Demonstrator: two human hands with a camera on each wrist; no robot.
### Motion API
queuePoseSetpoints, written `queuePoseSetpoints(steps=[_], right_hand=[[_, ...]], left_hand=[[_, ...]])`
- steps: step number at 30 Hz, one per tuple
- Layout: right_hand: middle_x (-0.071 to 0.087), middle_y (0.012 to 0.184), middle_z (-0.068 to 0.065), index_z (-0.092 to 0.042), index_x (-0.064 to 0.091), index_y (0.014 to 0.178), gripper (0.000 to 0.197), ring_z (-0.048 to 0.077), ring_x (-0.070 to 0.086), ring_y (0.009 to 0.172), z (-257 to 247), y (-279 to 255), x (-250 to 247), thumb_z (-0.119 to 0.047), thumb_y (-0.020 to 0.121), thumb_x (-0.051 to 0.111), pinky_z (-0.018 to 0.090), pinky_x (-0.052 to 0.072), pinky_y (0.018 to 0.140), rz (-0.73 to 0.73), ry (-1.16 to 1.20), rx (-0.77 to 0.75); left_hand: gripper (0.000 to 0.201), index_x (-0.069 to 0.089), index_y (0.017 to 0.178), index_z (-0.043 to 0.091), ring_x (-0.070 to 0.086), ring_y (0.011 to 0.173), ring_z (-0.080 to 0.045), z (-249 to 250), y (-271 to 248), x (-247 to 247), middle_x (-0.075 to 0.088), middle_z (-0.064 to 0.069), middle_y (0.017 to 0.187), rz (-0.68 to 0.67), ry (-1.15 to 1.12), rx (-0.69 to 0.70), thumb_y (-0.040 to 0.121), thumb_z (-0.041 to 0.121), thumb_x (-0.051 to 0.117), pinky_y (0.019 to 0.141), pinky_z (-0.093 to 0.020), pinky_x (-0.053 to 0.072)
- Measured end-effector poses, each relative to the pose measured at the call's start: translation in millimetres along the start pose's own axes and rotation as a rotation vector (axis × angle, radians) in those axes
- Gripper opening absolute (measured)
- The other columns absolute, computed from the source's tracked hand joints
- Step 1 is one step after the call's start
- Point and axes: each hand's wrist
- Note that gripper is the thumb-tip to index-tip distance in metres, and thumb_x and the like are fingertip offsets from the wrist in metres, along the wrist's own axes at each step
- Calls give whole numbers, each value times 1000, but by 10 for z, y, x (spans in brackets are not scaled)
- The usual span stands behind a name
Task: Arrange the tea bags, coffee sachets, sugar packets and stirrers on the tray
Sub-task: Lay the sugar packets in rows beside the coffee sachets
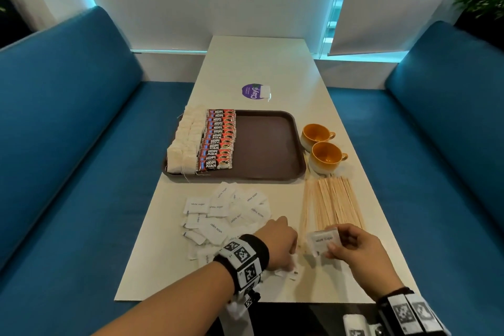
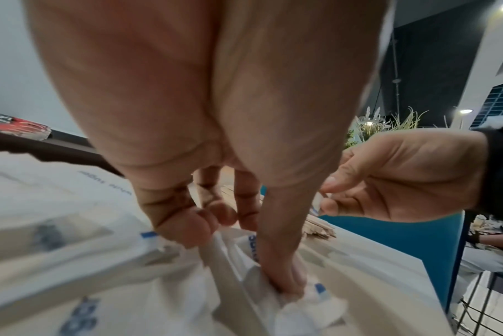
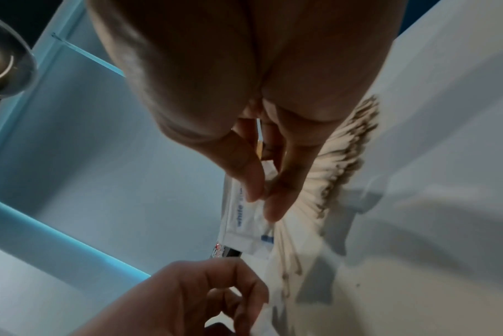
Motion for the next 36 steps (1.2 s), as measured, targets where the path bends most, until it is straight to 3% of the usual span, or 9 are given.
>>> queuePoseSetpoints(steps=[4, 9, 12, 14, 20, 22, 27, 32, 36], right_hand=[[78, 88, 6, -6, 74, 100, 24, 18, 74, 80, -116, 60, 142, 11, 83, 73, 22, 59, 65, -60, 27, -35], [78, 93, 10, -9, 75, 104, 21, 22, 69, 77, -232, 94, 185, 3, 87, 72, 29, 58, 69, -110, 130, -48], [76, 95, 15, -12, 79, 101, 19, 30, 65, 77, -261, 100, 224, -1, 85, 75, 42, 54, 77, -170, 177, -65], [75, 98, 16, -12, 80, 98, 19, 29, 64, 74, -296, 99, 307, -5, 80, 79, 39, 55, 73, -234, 176, -83], [74, 98, 19, -8, 78, 95, 20, 32, 64, 75, -399, 152, 735, -7, 75, 82, 37, 53, 68, -340, 226, -101], [72, 95, 24, -1, 76, 97, 24, 32, 64, 77, -454, 154, 869, -7, 74, 81, 37, 54, 68, -371, 288, -109], [73, 90, 19, 0, 74, 95, 18, 28, 66, 77, -637, 141, 1144, 3, 78, 81, 31, 56, 66, -403, 191, -200], [74, 85, 9, -10, 76, 92, 20, 24, 64, 70, -846, 93, 1366, 1, 77, 84, 31, 57, 65, -471, 1, -323], [75, 89, -6, -22, 77, 87, 20, 10, 58, 67, -852, 125, 1482, -7, 76, 85, 20, 51, 65, -432, -202, -389]], left_hand=[[29, 60, 107, 15, 53, 107, -29, 7, -33, -21, 60, -11, 111, 4, 56, 13, 85, 19, 78, 82, -37, 46], [30, 62, 115, 16, 57, 83, -17, -178, -111, -168, 60, 2, 94, 87, -213, -6, 88, 14, 75, 69, -26, 44], [20, 69, 103, 17, 50, 68, -6, -338, -230, -276, 56, 8, 80, 192, -370, 3, 86, 23, 77, 61, -22, 40], [18, 67, 92, 18, 48, 62, -5, -440, -322, -297, 59, 6, 81, 265, -567, -2, 84, 26, 80, 61, -21, 42], [22, 58, 81, 10, 65, 72, -27, -628, -573, -239, 64, -18, 84, 340, -1284, 22, 87, 4, 78, 61, -35, 57], [18, 61, 84, 5, 68, 77, -30, -654, -687, -251, 67, -21, 89, 353, -1408, 8, 89, 14, 76, 67, -39, 58], [49, 65, 100, 1, 70, 83, -30, -793, -907, -270, 72, -20, 98, 328, -1540, -57, 87, 47, 72, 67, -38, 58], [49, 49, 129, 7, 69, 94, -42, -945, -1041, -261, 69, -21, 111, 60, -1568, 90, 89, 14, 76, 84, -49, 60], [47, 52, 139, 19, 65, 79, -34, -975, -1047, -209, 64, -21, 90, 83, -1608, 101, 95, 8, 65, 69, -41, 56]])
Point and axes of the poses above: each hand's wrist, its own y-axis towards the middle knuckle, its own x-axis out of the palm, z = x × y
